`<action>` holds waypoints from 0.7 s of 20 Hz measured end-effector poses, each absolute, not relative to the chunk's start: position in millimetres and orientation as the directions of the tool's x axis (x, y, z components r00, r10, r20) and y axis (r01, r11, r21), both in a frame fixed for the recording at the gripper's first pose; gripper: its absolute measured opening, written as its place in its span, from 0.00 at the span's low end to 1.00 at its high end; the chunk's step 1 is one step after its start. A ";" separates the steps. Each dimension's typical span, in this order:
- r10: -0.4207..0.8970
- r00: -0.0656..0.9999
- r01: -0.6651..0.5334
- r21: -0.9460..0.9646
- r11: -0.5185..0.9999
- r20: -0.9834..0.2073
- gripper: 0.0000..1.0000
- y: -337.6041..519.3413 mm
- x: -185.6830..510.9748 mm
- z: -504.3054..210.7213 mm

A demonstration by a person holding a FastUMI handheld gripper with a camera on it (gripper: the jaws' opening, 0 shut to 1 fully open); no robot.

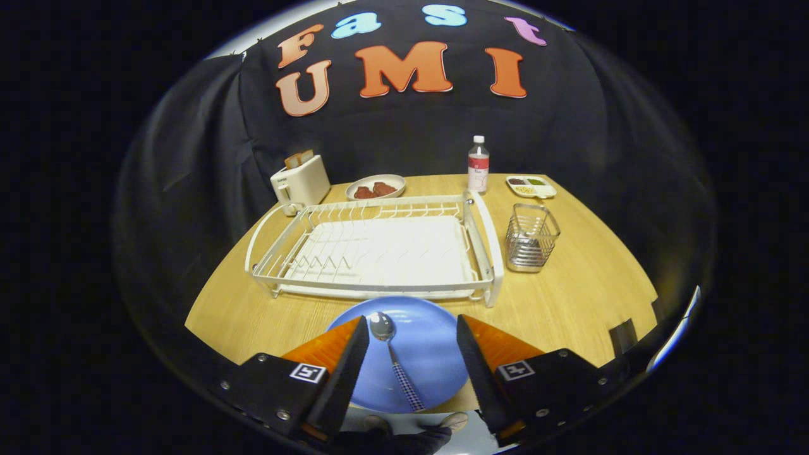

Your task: Take the plate from the dish rack, then take the spoon from the basket and place it into the plate.

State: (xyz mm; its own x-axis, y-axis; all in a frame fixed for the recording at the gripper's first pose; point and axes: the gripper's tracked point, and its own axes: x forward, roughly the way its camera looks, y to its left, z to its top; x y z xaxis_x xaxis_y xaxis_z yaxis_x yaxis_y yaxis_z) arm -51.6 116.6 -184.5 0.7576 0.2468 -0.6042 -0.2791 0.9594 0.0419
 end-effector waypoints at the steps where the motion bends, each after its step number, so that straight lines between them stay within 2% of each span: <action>1: 0.238 0.776 -0.265 0.040 0.963 -0.584 0.95 111.5 -44.3 -169.9; 3: 0.221 0.812 -0.240 0.035 0.970 -0.540 0.98 101.1 -29.0 -142.1; 14: 0.163 0.932 -0.167 0.017 0.986 -0.324 0.98 69.7 23.4 -24.2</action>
